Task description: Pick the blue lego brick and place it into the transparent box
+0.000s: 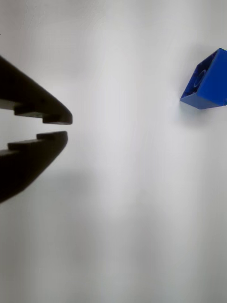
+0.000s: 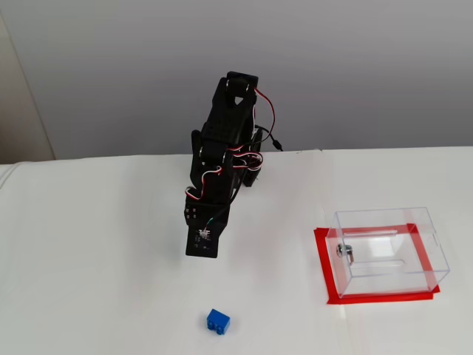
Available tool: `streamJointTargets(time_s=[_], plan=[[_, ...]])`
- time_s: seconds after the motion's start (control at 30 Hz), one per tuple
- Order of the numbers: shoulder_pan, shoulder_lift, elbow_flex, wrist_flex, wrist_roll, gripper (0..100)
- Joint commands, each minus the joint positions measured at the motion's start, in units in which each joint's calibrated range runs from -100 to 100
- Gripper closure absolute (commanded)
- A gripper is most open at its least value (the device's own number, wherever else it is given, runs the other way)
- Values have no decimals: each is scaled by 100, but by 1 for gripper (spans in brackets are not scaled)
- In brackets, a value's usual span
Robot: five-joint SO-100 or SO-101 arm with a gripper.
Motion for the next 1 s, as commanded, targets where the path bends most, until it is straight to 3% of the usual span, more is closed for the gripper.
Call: streamJointTargets(time_s=[0.0,0.2,0.53,0.77,0.97], plan=[[-7,58,-584,-14,18,98],[7,474,-1144,-32,60,98],[-325,1441,-2446,-14,613,98],[-407,1679,-2862,-14,1166,89],[-414,2086,-3296,386,1678,87]])
